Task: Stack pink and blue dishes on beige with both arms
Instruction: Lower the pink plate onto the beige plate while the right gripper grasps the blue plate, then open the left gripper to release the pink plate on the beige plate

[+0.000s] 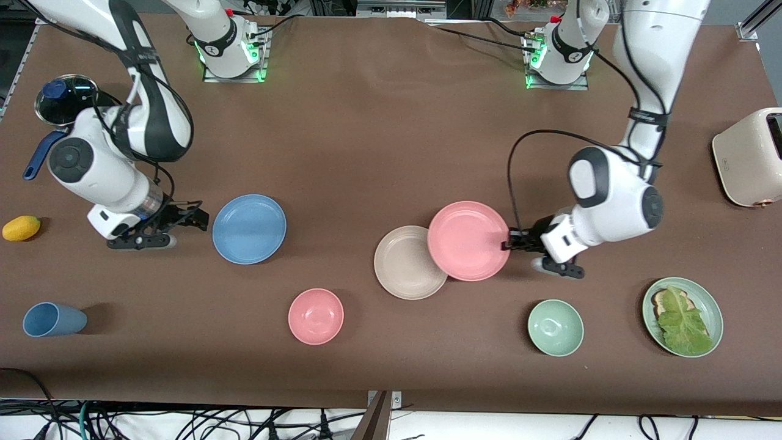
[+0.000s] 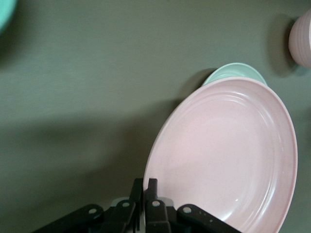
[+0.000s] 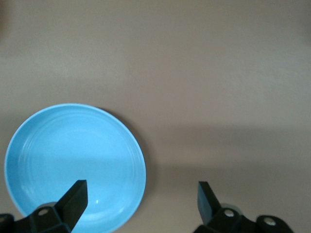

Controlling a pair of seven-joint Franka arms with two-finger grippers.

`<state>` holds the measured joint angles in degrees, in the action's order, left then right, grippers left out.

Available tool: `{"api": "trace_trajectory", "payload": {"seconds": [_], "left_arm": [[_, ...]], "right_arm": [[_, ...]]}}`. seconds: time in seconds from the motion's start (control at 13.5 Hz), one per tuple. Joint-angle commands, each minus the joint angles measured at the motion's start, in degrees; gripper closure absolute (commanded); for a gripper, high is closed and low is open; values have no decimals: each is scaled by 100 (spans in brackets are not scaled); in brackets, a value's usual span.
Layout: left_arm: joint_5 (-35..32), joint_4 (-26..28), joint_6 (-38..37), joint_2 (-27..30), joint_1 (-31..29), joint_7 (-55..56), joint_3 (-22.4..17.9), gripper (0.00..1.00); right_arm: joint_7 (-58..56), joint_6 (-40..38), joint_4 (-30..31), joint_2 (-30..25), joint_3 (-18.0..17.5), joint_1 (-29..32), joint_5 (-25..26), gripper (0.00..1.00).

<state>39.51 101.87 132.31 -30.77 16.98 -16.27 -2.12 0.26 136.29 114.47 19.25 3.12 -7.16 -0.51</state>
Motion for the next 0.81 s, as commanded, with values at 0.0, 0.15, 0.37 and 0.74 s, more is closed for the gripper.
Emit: {"api": "trace_trajectory", "payload": {"seconds": [0.0,0.15,0.37,0.74], "left_arm": [[136,-606,303,-516,479,683,-104,100],[110,-765,715,-780,788,1072,-104,100],[136,-958,1024,-1088,1052,1388,-104,100],[110,-967,1481,-1396,1219,1478,-104,100]], "right_arm": [[61,659,-47,464,-40,-74,-98,0],[70,1039,-48,763,-40,-119,-107,1],[70,1119,48,905,-40,-110,-116,1],[70,1409,523,870,-31,-92,-116,5]]}}
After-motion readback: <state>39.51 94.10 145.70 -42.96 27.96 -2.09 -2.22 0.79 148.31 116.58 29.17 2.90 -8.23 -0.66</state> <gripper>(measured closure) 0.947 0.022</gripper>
